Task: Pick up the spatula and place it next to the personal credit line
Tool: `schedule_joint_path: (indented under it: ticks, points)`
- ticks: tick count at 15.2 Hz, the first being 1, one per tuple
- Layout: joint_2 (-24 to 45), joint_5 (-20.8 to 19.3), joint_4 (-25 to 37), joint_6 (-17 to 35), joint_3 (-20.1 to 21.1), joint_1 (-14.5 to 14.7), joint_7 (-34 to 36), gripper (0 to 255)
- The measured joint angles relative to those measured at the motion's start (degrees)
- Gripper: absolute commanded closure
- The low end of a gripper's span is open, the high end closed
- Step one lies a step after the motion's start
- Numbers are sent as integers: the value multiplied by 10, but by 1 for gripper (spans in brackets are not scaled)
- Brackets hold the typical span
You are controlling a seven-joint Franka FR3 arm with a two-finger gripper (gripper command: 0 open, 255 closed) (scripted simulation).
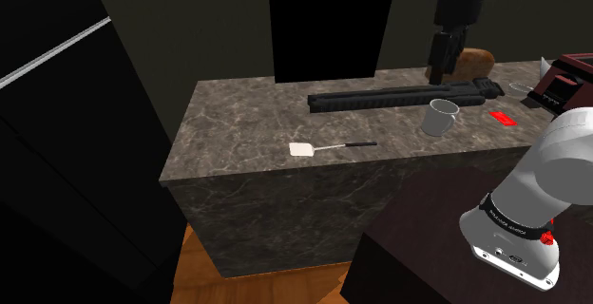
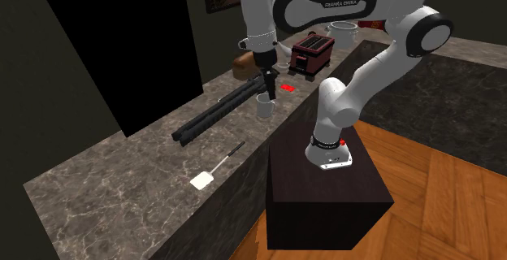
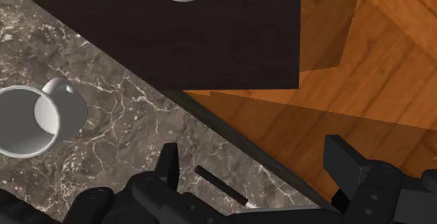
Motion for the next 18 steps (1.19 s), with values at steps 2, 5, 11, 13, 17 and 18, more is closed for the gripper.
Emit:
schedule_joint_path:
  ticks: [2,5,11,13,17,18]
  points:
    - [5,-2,-4,10,0,3,-7,0]
    - [42,-11,-22,70,1,16,-49,0]
    - [126,-33,-42,191,4,43,-142,0]
    - [164,-38,-44,238,9,53,-168,0]
    - [240,-51,-35,319,18,70,-219,0]
    - [259,-54,-32,338,21,74,-231,0]
